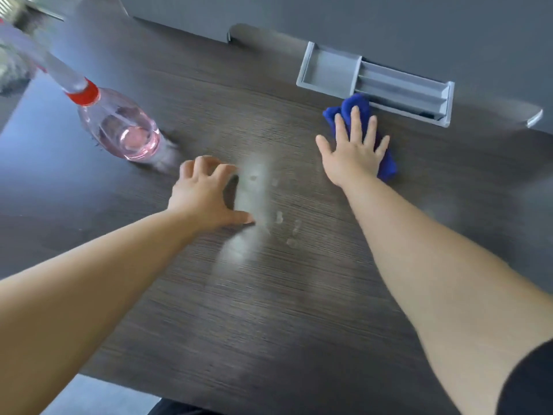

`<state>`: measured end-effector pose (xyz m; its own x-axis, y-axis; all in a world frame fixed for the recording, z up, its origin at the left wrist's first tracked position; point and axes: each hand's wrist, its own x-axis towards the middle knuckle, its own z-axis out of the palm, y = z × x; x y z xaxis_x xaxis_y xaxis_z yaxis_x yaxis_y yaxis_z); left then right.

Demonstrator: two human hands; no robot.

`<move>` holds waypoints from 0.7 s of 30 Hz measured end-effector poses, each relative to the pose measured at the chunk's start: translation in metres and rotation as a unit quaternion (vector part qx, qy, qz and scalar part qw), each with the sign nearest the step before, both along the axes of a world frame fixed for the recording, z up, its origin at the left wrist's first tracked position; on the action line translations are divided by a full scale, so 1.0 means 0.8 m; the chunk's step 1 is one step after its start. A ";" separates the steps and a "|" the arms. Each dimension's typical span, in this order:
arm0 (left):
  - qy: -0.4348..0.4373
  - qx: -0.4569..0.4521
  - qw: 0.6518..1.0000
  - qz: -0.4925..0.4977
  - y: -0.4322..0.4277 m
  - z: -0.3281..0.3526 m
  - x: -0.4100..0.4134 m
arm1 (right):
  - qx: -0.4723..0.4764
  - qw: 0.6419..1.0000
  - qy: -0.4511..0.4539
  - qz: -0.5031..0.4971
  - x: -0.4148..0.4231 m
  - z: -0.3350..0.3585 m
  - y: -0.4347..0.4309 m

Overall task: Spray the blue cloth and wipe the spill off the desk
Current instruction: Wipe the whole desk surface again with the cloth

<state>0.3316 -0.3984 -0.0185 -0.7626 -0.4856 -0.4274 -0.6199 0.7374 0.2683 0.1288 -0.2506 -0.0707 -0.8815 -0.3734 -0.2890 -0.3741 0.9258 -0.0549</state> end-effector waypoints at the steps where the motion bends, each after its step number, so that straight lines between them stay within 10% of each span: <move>1: -0.012 -0.014 1.000 0.005 -0.011 -0.002 0.008 | -0.002 0.999 -0.002 -0.035 0.015 -0.001 -0.024; 8: -0.067 -0.023 0.997 0.004 -0.043 -0.022 0.045 | -0.026 0.951 -0.006 0.307 0.107 0.002 -0.034; 16: -0.086 -0.026 0.996 -0.006 -0.043 -0.024 0.033 | 0.003 1.000 -0.021 0.008 0.036 -0.003 -0.118; 21: -0.091 -0.026 0.995 -0.014 -0.043 -0.024 0.031 | -0.031 0.963 -0.033 0.266 0.127 0.005 -0.109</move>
<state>0.3565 -0.4327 -0.0379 -0.6883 -0.4911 -0.5339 -0.6342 0.7647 0.1143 0.2306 -0.3377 -0.0669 -0.5412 -0.7853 -0.3006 -0.7886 0.5981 -0.1429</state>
